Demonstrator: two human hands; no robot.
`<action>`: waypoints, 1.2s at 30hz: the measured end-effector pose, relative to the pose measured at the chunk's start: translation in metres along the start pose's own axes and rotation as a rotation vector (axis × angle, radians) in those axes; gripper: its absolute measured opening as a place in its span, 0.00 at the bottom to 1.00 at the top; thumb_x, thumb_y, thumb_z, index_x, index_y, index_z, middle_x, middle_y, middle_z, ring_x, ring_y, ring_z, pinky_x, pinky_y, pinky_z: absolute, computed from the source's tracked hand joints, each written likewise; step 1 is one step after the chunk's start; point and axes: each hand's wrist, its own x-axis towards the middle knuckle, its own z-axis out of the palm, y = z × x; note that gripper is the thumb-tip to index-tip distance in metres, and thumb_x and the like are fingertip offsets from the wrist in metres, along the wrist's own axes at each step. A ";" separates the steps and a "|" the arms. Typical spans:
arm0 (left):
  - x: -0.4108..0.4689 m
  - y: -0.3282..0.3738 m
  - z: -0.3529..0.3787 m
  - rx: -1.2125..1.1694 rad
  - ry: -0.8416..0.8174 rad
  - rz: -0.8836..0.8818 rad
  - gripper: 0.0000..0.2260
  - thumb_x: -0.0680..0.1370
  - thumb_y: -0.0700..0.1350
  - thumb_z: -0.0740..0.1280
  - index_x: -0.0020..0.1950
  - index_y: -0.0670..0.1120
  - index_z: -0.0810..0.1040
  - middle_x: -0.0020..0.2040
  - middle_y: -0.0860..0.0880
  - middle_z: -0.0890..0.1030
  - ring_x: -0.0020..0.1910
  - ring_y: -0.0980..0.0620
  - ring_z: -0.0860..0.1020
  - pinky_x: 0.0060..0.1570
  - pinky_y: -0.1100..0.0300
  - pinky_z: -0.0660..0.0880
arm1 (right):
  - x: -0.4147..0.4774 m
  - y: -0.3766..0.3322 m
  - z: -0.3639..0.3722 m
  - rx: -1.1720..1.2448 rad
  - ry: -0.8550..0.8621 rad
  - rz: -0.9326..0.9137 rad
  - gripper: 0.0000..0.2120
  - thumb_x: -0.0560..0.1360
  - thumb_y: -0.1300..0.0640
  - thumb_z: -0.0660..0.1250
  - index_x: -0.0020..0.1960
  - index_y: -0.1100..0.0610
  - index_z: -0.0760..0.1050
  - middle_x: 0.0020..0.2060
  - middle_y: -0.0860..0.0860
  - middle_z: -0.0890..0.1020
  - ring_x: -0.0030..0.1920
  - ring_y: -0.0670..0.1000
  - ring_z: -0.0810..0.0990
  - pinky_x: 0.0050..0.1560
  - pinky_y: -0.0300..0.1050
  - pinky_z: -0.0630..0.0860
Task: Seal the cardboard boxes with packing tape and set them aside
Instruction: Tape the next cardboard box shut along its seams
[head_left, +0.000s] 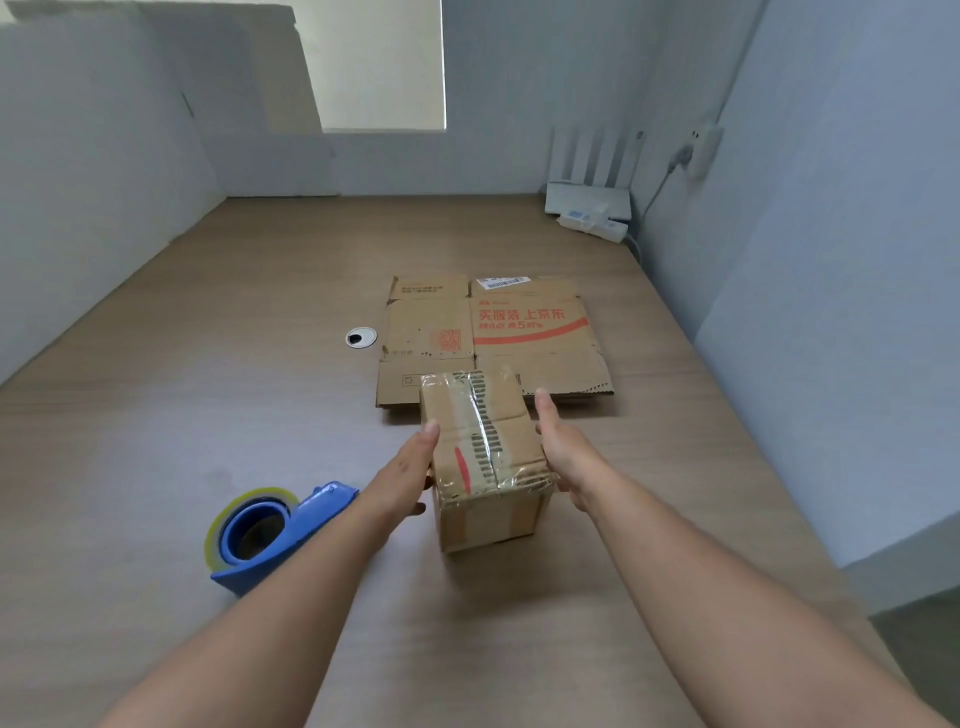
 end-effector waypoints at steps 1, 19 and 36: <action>-0.002 0.003 0.003 0.015 -0.003 -0.004 0.24 0.79 0.66 0.47 0.68 0.57 0.66 0.56 0.53 0.78 0.58 0.50 0.76 0.62 0.50 0.71 | -0.003 -0.002 0.001 -0.047 -0.003 -0.023 0.52 0.66 0.20 0.41 0.69 0.57 0.71 0.63 0.56 0.77 0.59 0.57 0.76 0.54 0.47 0.73; -0.049 0.017 -0.004 -0.220 0.116 0.114 0.35 0.70 0.71 0.49 0.64 0.49 0.73 0.57 0.45 0.80 0.55 0.48 0.79 0.54 0.47 0.77 | -0.054 0.008 -0.028 0.179 0.044 -0.300 0.32 0.77 0.32 0.47 0.49 0.54 0.79 0.48 0.51 0.83 0.51 0.52 0.79 0.52 0.51 0.74; -0.033 0.010 0.012 0.606 0.167 0.048 0.27 0.74 0.61 0.65 0.67 0.47 0.69 0.58 0.48 0.74 0.52 0.50 0.75 0.47 0.58 0.75 | -0.045 0.007 0.017 -0.645 0.278 -0.246 0.30 0.68 0.34 0.63 0.61 0.54 0.73 0.55 0.53 0.78 0.57 0.56 0.77 0.49 0.47 0.73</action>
